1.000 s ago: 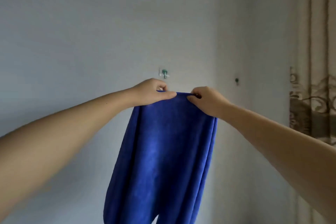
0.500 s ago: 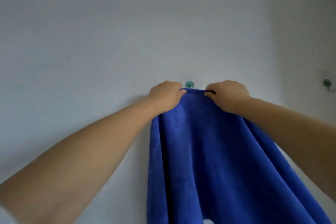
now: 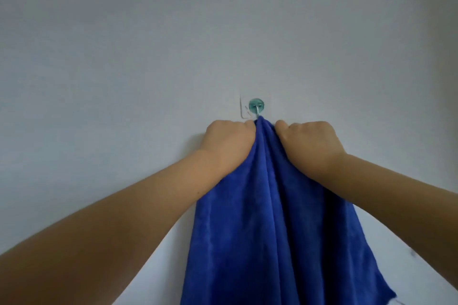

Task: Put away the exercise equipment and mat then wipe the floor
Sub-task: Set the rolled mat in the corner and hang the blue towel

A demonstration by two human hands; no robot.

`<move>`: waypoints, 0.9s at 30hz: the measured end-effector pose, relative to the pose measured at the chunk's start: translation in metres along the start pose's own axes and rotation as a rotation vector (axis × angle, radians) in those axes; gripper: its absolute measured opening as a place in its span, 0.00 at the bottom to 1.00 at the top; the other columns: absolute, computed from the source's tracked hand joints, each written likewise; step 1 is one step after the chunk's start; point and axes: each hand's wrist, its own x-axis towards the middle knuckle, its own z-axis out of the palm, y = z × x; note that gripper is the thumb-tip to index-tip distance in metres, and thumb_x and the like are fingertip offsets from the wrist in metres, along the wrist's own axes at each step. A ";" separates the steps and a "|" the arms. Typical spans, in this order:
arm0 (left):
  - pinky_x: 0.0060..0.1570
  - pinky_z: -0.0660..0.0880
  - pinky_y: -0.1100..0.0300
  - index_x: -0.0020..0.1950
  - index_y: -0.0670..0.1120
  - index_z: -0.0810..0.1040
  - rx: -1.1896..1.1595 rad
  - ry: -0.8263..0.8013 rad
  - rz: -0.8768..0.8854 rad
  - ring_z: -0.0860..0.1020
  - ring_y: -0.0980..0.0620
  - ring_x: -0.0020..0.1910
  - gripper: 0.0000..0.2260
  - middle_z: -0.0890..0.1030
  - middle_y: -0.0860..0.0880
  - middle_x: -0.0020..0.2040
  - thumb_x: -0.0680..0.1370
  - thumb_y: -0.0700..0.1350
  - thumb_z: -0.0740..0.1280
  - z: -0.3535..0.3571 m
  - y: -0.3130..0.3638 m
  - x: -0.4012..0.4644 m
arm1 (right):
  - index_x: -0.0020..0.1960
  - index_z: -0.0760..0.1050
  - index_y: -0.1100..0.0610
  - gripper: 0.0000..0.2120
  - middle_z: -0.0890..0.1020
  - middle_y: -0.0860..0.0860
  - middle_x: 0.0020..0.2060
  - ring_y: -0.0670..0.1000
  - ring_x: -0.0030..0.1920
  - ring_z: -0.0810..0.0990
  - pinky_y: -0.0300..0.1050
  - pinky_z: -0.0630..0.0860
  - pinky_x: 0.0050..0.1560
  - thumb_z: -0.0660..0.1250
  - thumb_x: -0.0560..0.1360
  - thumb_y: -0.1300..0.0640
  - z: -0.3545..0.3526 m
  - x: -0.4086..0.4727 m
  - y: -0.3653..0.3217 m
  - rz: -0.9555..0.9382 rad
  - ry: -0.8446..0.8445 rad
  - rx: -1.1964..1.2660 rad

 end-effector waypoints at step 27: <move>0.54 0.72 0.53 0.67 0.45 0.68 -0.670 -0.569 -0.434 0.75 0.45 0.58 0.16 0.75 0.45 0.61 0.81 0.48 0.56 0.005 0.126 -0.470 | 0.66 0.72 0.54 0.23 0.75 0.58 0.64 0.59 0.64 0.74 0.67 0.68 0.61 0.70 0.73 0.54 -0.014 -0.419 -0.227 -0.012 -0.420 0.715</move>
